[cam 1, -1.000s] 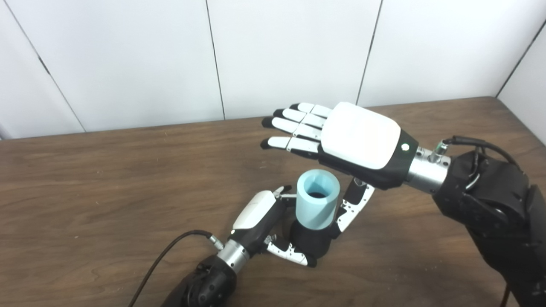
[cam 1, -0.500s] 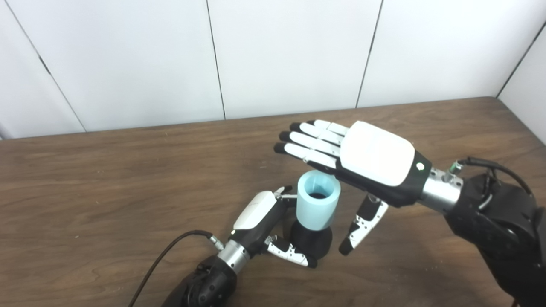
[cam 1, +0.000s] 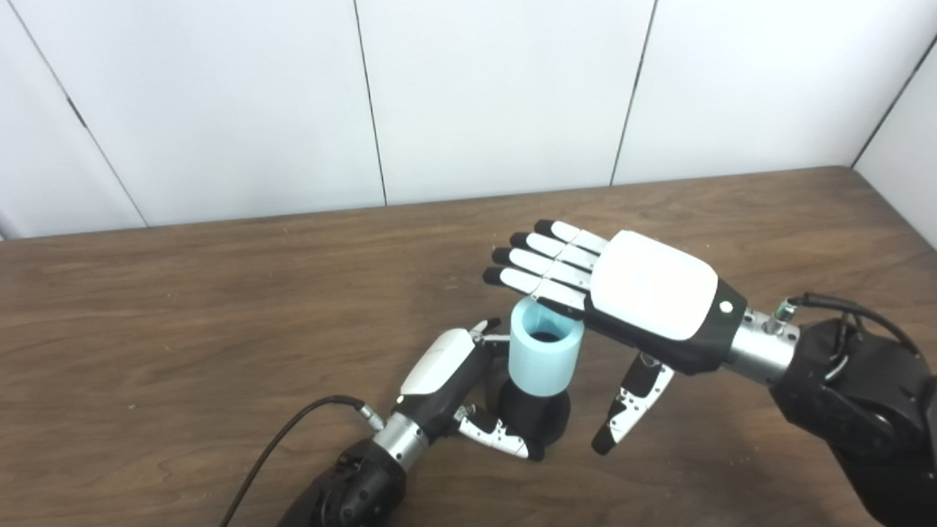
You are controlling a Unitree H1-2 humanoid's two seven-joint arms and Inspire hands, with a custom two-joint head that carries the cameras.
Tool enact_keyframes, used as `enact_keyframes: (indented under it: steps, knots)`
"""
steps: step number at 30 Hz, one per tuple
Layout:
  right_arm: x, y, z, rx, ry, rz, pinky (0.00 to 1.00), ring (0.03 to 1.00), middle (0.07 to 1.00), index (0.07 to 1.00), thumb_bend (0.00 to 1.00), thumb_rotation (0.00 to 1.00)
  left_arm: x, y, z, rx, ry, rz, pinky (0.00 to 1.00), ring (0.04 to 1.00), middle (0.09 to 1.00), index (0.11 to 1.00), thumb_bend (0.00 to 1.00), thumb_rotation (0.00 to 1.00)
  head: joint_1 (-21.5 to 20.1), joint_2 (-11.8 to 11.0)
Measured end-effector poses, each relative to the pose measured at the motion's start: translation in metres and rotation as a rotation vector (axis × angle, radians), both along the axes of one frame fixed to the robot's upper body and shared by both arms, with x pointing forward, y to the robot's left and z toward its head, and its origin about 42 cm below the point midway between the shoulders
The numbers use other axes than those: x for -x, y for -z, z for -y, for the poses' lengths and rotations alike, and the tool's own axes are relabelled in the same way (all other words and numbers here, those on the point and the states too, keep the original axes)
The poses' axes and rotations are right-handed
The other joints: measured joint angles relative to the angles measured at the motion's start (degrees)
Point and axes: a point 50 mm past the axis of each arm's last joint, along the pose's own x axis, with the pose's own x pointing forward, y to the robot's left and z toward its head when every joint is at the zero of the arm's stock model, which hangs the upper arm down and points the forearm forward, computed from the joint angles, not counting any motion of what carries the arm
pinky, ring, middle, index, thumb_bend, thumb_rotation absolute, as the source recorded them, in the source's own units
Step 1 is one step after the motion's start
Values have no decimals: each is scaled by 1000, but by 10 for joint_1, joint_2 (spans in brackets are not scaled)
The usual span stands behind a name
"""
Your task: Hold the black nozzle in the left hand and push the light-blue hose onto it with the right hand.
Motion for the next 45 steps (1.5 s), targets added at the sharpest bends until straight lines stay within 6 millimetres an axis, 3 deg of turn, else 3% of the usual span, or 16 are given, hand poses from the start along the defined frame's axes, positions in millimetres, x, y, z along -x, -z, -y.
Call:
enact_keyframes:
  steps: [11, 45]
  knots:
    - [3, 12, 5, 35, -35, -31, 1000, 1000, 1000, 1000, 978, 563, 0, 0, 0, 0, 0, -1, 974, 729, 550, 443, 514, 0, 0, 1]
    - [11, 20, 7, 35, -71, -70, 1000, 1000, 1000, 1000, 964, 535, 1, 0, 0, -1, 6, -2, 966, 728, 550, 442, 514, 0, 2, 7]
